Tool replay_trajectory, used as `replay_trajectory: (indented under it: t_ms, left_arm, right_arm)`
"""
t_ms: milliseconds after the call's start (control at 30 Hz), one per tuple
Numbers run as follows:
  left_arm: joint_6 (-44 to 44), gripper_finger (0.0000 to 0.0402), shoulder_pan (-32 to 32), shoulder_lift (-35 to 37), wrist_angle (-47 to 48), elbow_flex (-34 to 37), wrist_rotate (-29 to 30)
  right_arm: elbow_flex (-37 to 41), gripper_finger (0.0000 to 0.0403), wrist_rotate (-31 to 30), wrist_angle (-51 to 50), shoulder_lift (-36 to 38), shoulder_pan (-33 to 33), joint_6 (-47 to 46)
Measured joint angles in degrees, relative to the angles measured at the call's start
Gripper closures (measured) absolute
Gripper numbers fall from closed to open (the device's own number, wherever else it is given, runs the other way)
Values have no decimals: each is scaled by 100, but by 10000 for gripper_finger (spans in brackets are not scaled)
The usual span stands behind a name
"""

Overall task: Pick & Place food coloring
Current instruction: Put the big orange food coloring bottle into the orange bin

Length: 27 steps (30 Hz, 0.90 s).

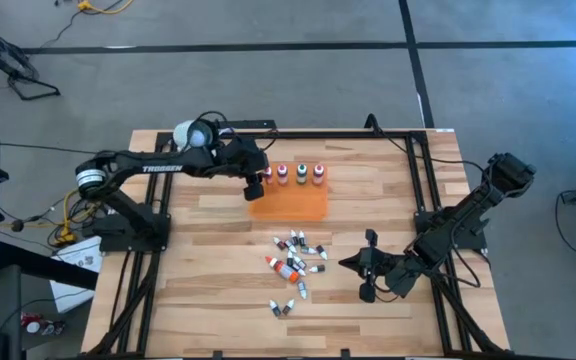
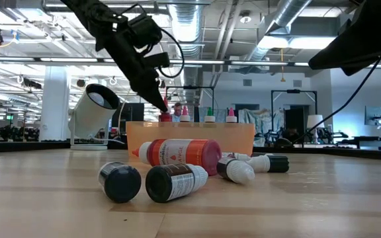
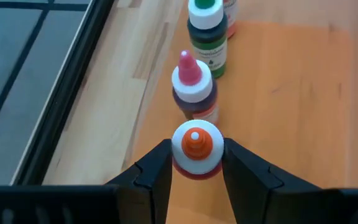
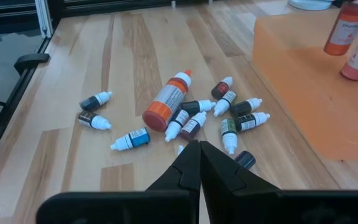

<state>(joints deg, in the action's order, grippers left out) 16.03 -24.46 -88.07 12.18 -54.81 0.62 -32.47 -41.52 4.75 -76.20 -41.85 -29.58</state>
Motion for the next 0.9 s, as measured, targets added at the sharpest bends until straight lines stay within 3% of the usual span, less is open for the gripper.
replay_trajectory:
  t_ms: [900]
  left_arm:
    - [-32, 283, -263, -477, -341, -17, -492]
  right_arm:
    - [0, 402, -9, 9, -2, 0, 0]
